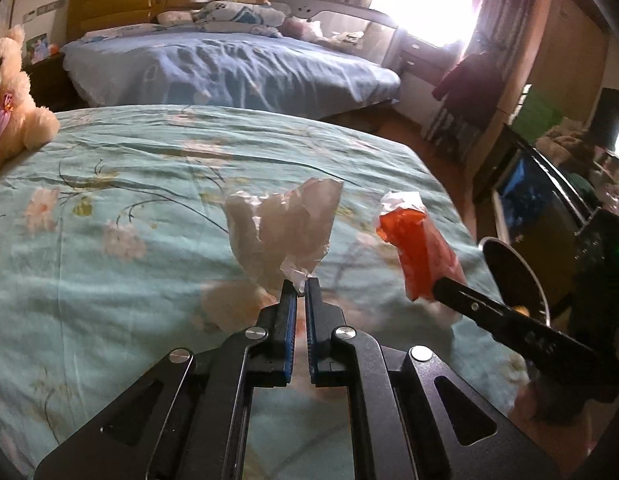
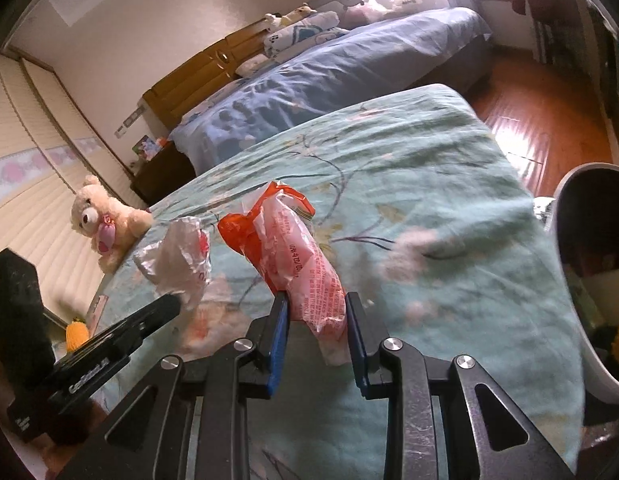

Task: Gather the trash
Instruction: 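Carry the tissue with the left gripper while the right carries the plastic bag to the bin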

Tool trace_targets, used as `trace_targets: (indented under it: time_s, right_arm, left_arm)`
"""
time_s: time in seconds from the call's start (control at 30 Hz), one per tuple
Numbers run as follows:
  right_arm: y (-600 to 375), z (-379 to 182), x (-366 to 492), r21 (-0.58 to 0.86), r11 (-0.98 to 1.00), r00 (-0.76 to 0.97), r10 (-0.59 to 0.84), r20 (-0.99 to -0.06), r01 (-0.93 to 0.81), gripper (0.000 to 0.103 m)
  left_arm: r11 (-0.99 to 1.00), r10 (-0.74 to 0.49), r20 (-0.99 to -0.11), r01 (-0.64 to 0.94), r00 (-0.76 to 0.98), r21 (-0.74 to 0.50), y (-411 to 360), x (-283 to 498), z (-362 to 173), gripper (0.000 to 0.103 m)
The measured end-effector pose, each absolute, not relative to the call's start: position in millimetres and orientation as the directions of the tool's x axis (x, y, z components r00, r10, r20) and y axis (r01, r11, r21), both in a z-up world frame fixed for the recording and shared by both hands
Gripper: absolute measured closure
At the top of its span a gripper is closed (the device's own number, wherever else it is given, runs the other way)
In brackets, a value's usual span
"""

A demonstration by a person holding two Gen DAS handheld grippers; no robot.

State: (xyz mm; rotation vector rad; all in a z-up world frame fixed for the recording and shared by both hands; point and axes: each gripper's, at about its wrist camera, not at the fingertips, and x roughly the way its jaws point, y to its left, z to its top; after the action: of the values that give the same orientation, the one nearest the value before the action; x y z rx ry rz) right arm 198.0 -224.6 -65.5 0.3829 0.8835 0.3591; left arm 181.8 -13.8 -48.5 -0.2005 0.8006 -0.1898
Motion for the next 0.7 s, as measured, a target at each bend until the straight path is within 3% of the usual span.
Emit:
trace_targets:
  time_s: [0.17, 0.7]
  right_arm:
    - [-235, -57, 182, 0.401, 0.907, 0.616, 0.389, -0.685, -0.127, 0.076]
    - [-275, -47, 153, 0.437, 0.896, 0.641, 0.38, -0.666, -0.078, 0.076]
  left_arm:
    - [0.959, -0.267, -0.678, 0.118, 0.685, -0.259, -23, 168, -43, 0.099]
    - [0.939, -0.344, -0.651, 0.241, 0.676, -0.245, -75, 143, -29, 0.099]
